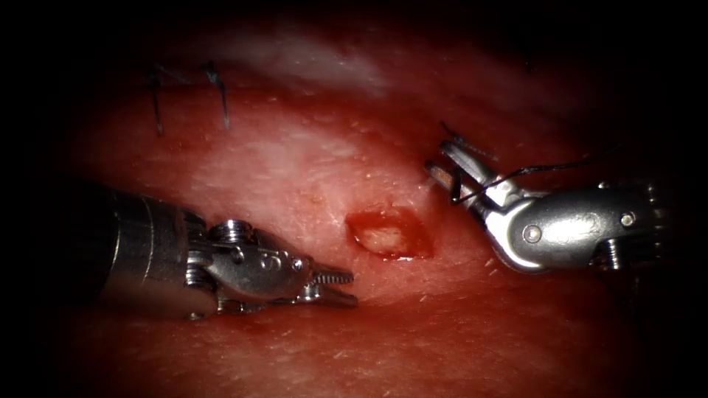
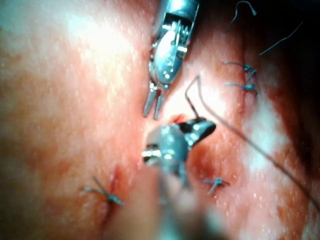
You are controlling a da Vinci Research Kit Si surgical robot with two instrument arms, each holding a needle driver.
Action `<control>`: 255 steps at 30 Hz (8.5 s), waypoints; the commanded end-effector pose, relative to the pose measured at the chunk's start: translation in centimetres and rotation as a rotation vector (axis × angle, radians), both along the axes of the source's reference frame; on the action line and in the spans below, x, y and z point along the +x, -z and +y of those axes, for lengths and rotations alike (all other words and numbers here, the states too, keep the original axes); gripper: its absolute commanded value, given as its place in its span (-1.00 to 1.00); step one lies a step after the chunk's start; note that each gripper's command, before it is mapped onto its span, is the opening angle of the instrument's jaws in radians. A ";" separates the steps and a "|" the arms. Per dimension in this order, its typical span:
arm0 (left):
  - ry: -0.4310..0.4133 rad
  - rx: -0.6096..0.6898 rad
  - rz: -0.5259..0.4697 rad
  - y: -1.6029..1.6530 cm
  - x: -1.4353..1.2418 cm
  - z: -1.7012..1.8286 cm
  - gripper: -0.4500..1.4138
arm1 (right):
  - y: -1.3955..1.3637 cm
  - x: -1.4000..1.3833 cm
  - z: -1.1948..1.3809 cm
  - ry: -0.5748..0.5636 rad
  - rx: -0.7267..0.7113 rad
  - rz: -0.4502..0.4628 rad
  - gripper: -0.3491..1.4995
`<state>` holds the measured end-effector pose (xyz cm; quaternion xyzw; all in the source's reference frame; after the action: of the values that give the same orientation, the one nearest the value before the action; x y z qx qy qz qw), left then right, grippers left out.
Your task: Wound Closure
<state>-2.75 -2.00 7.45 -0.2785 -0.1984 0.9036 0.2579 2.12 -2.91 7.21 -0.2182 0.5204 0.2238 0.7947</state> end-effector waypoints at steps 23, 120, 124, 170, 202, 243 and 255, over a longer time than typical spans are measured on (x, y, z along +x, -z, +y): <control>-0.003 0.001 0.001 -0.05 -0.04 -0.03 -0.57 | 0.06 0.06 0.12 0.244 -0.294 -0.151 -1.00; -0.011 0.005 0.002 -0.01 0.00 -0.04 -0.53 | -0.40 0.59 0.42 -0.247 1.034 0.379 -1.00; -0.013 0.006 0.001 -0.01 0.02 -0.03 -0.53 | -0.37 0.62 0.34 -0.275 1.120 0.350 -1.00; -0.340 -0.558 -0.248 0.37 -0.43 0.39 -0.19 | -0.34 -0.09 0.21 -0.270 1.018 0.437 0.40; -0.241 -0.529 -0.390 0.03 -0.34 0.41 -1.00 | -0.41 -0.02 0.14 -0.254 0.998 0.435 -0.13; -0.133 -0.598 -0.478 1.55 -0.27 0.80 -1.00 | -0.04 -0.41 0.30 0.059 0.865 0.322 -1.00; -0.252 -0.722 -0.465 1.27 -0.43 0.62 -1.00 | 0.02 -0.19 0.21 0.004 1.186 0.618 0.56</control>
<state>-3.12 -1.39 6.15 -0.5187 0.0460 0.8535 -0.0199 1.84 -2.68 7.16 0.3307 0.5103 0.5275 0.5932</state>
